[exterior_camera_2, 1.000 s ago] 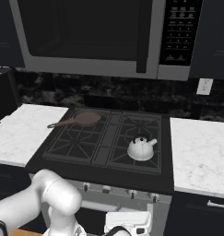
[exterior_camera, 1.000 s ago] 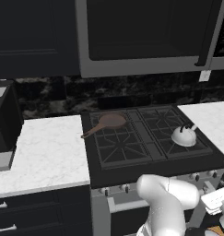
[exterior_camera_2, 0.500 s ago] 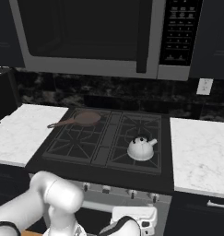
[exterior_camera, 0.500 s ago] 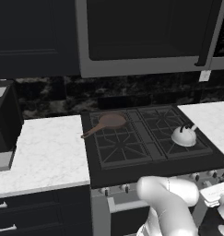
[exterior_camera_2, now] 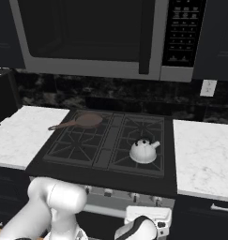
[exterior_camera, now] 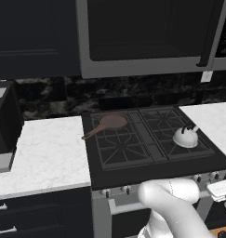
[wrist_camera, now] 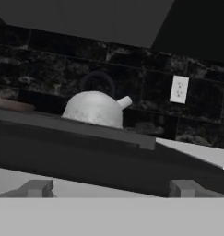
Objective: Pick the kettle from the counter and place it on a stove burner. Then turn the burner on.
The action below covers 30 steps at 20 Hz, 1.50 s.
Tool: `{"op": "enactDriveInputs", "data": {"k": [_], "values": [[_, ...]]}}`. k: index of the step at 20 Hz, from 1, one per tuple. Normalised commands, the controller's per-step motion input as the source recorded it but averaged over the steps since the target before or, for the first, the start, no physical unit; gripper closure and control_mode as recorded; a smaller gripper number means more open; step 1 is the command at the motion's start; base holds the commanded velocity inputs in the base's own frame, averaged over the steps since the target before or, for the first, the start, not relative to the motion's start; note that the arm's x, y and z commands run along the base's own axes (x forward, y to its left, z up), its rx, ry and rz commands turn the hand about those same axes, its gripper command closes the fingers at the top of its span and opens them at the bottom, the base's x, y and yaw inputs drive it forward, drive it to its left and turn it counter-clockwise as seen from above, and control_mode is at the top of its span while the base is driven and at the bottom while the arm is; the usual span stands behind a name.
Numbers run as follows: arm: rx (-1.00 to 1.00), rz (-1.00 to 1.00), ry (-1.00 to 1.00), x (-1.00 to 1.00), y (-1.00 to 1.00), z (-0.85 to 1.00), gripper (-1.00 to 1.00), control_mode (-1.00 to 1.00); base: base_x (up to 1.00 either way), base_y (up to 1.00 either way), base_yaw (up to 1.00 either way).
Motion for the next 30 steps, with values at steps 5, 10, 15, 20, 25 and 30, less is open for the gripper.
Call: {"op": "enactDriveInputs", "data": {"k": [5,10,15,20,25,30], "values": [[0.00,0.01,0.00,0.03,-0.18,-0.30,-1.00,-1.00,0.00,0.00,0.00],[0.00,0.02,0.00,0.12,-0.14,-0.31,-1.00,-1.00,0.00,0.00,0.00],[0.01,0.00,0.00,0.34,-0.17,-0.09,-1.00,-1.00,0.00,0.00,0.00],[0.01,0.00,0.00,0.25,-0.16,-0.05,-1.00,-1.00,0.00,0.00,0.00],[0.00,0.02,0.00,0.01,-0.09,-0.32,-1.00,-1.00,0.00,0.00,0.00],[0.00,0.01,0.00,0.03,-0.12,-0.10,-1.00,-1.00,0.00,0.00,0.00]]}}
